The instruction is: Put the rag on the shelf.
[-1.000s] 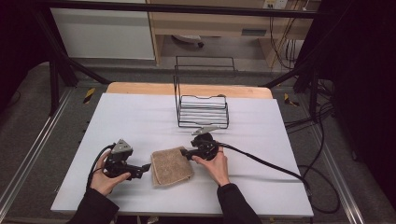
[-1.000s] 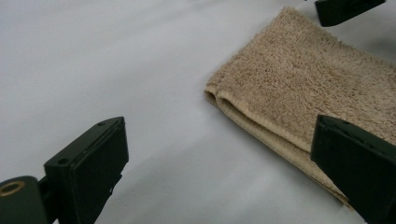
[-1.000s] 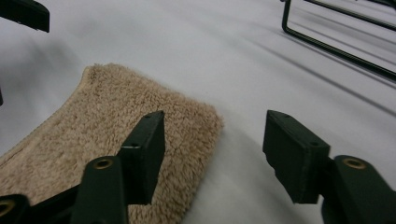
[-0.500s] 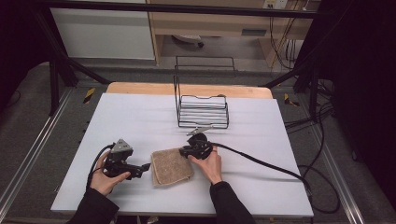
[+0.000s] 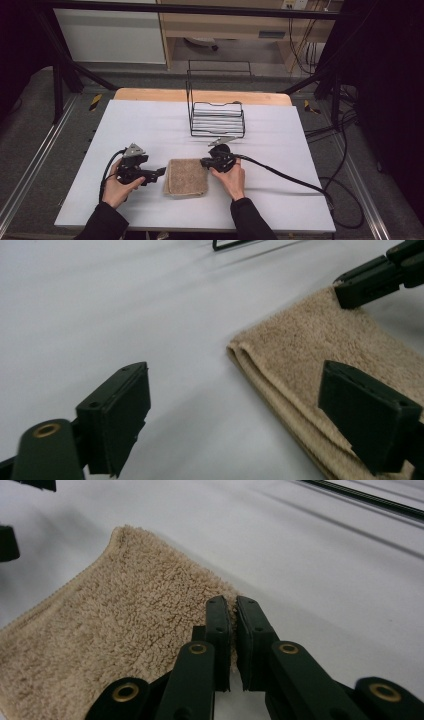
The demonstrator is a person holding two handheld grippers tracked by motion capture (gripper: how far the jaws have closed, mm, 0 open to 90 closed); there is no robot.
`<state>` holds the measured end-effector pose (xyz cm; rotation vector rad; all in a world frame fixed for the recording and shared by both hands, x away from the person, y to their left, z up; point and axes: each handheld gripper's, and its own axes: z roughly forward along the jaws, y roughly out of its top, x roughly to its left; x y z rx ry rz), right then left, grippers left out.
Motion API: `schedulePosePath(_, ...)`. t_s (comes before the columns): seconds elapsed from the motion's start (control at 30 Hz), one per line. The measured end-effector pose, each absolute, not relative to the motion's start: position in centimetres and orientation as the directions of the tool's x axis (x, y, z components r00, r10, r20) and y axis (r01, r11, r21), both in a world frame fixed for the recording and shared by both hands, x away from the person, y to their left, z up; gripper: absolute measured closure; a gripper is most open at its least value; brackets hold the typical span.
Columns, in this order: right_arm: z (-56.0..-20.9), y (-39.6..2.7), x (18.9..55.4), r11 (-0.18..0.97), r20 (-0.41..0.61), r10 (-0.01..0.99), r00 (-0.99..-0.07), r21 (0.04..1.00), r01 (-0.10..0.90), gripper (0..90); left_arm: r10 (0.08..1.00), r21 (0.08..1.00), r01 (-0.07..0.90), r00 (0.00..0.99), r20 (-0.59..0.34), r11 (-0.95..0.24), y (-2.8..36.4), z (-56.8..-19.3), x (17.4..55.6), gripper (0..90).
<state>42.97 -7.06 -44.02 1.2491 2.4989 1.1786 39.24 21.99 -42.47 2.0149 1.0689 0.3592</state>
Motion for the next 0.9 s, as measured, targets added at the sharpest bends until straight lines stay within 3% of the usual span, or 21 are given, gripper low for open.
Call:
schedulePosePath(0.17,-44.4,-7.0,42.9,0.373,0.204,0.722,-0.661,0.691,0.620,84.0,0.799,0.761,0.565,0.592,-0.105,-0.318,20.4,-42.4,40.8,25.0)
schedulePosePath(0.3,-44.5,-7.0,42.9,0.378,0.194,0.721,-0.665,0.694,0.612,83.5,0.804,0.734,0.590,0.586,-0.104,-0.335,19.6,-42.9,41.9,38.8)
schedulePosePath(0.5,-44.6,-6.9,43.0,0.380,0.189,0.722,-0.666,0.696,0.609,83.1,0.794,0.692,0.640,0.586,-0.159,-0.334,19.3,-44.0,42.8,54.8)
schedulePosePath(0.7,-44.8,-6.9,43.0,0.383,0.188,0.721,-0.667,0.694,0.609,82.4,0.780,0.692,0.640,0.600,-0.177,-0.335,18.9,-44.3,43.0,64.0)
schedulePosePath(0.9,-44.8,-6.9,43.0,0.387,0.179,0.722,-0.669,0.697,0.604,79.0,0.779,0.683,0.646,0.600,-0.180,-0.340,18.6,-44.6,43.1,66.9)
